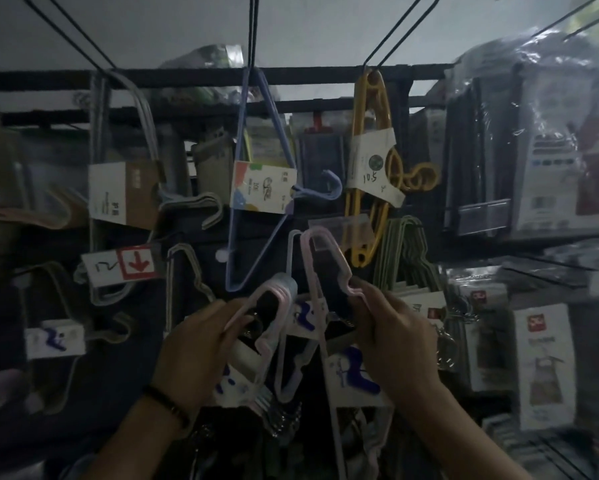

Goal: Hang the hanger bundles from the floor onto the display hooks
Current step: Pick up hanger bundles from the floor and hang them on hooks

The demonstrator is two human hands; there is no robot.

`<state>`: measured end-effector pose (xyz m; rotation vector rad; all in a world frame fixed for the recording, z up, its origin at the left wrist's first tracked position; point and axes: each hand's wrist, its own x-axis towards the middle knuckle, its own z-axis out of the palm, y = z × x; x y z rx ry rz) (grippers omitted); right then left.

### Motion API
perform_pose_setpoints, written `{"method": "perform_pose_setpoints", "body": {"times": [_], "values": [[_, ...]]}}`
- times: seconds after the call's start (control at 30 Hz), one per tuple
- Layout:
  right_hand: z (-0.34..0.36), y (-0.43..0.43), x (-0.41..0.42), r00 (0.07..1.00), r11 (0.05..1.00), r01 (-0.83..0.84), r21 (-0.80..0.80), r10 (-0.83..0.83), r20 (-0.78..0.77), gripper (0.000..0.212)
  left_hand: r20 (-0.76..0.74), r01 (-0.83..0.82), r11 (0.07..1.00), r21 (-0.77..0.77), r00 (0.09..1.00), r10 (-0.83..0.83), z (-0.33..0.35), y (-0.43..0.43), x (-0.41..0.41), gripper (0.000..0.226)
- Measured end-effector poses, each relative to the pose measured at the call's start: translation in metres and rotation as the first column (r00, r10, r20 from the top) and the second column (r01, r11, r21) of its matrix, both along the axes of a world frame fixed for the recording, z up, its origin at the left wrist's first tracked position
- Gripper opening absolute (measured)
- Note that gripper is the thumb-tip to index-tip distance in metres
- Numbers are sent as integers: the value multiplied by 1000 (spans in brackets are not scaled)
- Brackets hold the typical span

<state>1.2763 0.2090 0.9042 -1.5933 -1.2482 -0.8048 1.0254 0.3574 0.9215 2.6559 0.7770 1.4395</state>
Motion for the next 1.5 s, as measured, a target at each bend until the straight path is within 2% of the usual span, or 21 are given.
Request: {"method": "perform_pose_setpoints", "body": {"times": [0.13, 0.27, 0.37, 0.43, 0.53, 0.63, 0.77, 0.87, 1.0, 1.07, 1.17, 1.3, 1.37, 1.43, 1.5], "values": [[-10, 7, -8, 999, 1000, -14, 20, 15, -30, 42, 14, 13, 1000, 7, 1000, -13, 7, -7, -6, 26], [-22, 7, -9, 994, 996, 53, -78, -60, -87, 50, -46, 72, 997, 9, 996, -71, 10, -13, -2, 20], [-35, 1, -6, 998, 994, 21, 105, -14, -62, 44, -106, 93, 996, 10, 990, -91, 8, -16, 0, 24], [-36, -1, -2, 998, 986, 37, 161, -27, -60, 45, -138, 110, 994, 8, 985, -108, 7, -16, 2, 23], [-25, 1, 0, 995, 991, 83, 104, -77, -67, 42, -156, 120, 992, -32, 980, -123, 6, -15, 7, 24], [-16, 7, -2, 997, 998, 52, 43, -50, -63, 41, -167, 91, 994, -62, 981, -100, 5, -16, 9, 33], [-4, 27, -5, 994, 994, 96, -51, -99, -55, 40, -149, 82, 993, -90, 984, -95, 6, -23, 8, 44], [2, 53, 1, 985, 974, 95, -205, -121, -120, 41, -112, 48, 987, -154, 991, -66, 1, -27, 2, 51], [11, 89, 13, 986, 961, 5, -277, -51, -159, 39, -63, 23, 976, -215, 997, -38, -16, -30, -7, 37], [22, 113, 19, 988, 934, 39, -354, -88, -124, 30, -35, 15, 965, -261, 999, -25, -20, -31, -7, 25], [32, 144, 26, 986, 843, 94, -529, -152, -68, 14, 18, -11, 955, -297, 1000, 17, -25, -31, -4, 26], [42, 150, 34, 995, 737, 98, -669, -97, 40, 28, 96, -23, 941, -339, 994, 59, -35, -30, 7, 31], [51, 134, 31, 999, 735, 22, -678, -38, -9, 32, 133, -12, 935, -355, 989, 64, -40, -27, 14, 29], [57, 108, 25, 995, 802, -50, -595, -9, -96, 25, 166, 9, 936, -351, 985, 53, -43, -24, 23, 32], [58, 75, 16, 962, 868, -217, -447, 113, -249, 47, 173, 18, 939, -342, 984, 44, -48, -21, 31, 36]]}}
